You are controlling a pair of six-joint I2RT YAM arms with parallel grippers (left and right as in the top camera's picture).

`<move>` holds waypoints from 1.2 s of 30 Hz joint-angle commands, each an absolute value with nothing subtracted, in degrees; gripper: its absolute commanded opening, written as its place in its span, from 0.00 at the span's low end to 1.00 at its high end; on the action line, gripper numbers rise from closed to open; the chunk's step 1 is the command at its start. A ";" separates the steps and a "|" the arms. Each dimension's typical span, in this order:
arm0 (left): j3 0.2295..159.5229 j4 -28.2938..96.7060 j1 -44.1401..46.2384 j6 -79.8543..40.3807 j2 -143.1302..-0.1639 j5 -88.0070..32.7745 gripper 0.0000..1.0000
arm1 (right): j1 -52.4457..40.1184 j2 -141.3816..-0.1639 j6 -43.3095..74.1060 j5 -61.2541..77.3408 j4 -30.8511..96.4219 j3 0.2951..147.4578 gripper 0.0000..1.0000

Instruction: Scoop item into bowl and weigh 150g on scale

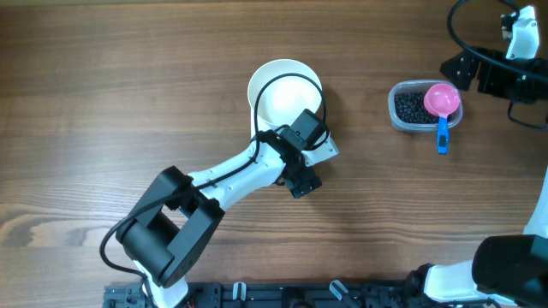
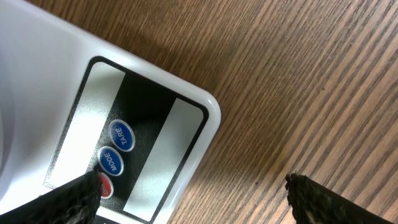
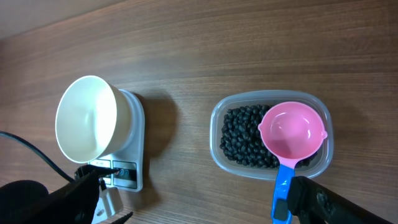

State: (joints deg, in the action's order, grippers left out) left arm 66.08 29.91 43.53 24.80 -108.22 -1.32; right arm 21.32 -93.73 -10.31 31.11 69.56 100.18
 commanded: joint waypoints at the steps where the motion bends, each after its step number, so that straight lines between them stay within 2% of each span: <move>1: 64.75 30.06 43.59 21.37 -108.40 -4.49 1.00 | 21.23 -94.30 -9.91 32.40 69.43 99.81 1.00; 5: 64.79 29.36 43.75 15.51 -101.56 -5.10 1.00 | 21.23 -94.30 -9.91 32.42 69.43 99.81 1.00; 11: 64.79 31.66 44.31 9.41 -93.80 -15.00 1.00 | 21.23 -94.30 -9.91 32.40 69.43 99.81 1.00; 20: 64.90 33.21 42.04 -6.92 -92.09 -15.22 1.00 | 21.23 -94.30 -9.91 32.42 69.43 99.81 1.00; 28: 65.01 32.49 27.42 -9.80 -87.66 -33.65 1.00 | 21.23 -94.30 -9.91 32.40 69.43 99.81 1.00; 31: 65.01 30.94 17.98 -11.22 -85.84 -39.33 1.00 | 21.23 -94.30 -9.91 32.40 69.43 99.81 1.00; 36: 65.01 29.87 8.69 -12.73 -84.73 -40.01 1.00 | 21.23 -94.30 -9.91 32.42 69.43 99.81 1.00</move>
State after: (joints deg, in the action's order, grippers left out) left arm 65.04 30.35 13.69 -11.05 -86.24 -36.16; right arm 21.32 -93.73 -10.31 31.14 69.56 100.18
